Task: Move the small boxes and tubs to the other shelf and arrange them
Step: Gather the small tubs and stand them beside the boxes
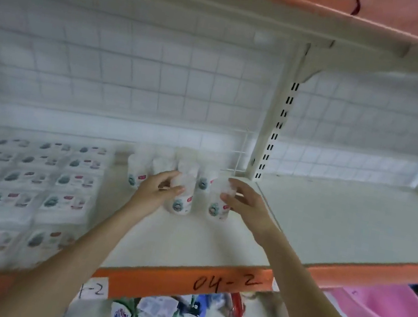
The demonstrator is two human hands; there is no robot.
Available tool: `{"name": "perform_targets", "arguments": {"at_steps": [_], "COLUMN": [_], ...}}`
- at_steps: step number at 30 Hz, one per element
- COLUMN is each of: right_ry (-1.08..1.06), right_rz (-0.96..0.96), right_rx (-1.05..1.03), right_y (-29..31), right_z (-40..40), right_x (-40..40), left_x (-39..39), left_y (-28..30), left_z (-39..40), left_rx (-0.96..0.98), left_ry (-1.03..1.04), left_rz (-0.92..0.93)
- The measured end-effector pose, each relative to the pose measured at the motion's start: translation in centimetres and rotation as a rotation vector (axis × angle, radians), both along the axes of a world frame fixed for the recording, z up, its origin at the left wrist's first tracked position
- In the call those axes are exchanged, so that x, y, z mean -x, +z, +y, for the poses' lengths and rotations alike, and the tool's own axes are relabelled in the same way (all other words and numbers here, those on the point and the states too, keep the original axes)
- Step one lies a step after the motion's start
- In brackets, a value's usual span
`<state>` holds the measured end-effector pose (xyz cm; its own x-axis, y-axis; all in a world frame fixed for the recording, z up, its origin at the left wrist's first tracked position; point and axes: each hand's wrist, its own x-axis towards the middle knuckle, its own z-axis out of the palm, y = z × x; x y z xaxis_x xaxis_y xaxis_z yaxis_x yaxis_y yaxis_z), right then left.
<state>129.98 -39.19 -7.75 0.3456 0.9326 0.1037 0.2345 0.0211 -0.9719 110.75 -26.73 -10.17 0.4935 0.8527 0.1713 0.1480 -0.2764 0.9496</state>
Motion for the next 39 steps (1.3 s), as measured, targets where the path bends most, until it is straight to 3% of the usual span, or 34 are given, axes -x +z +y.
{"name": "perform_targets", "arguments": {"at_steps": [6, 10, 39], "right_ry": [0.043, -0.013, -0.056], "right_rz": [0.032, -0.045, -0.079], "right_rx": [-0.017, -0.098, -0.171], "right_y": [-2.7, -3.7, -3.9], "right_z": [3.4, 4.2, 4.3], "right_x": [-1.5, -1.0, -1.0], "left_x": [-1.3, -1.8, -3.0], "left_y": [-0.3, -1.6, -3.0], "left_z": [-1.0, -1.5, -1.1], "left_rx": [-0.060, -0.080, -0.097], "left_ry": [0.143, 0.172, 0.103], "left_rz": [-0.030, -0.082, -0.253]}}
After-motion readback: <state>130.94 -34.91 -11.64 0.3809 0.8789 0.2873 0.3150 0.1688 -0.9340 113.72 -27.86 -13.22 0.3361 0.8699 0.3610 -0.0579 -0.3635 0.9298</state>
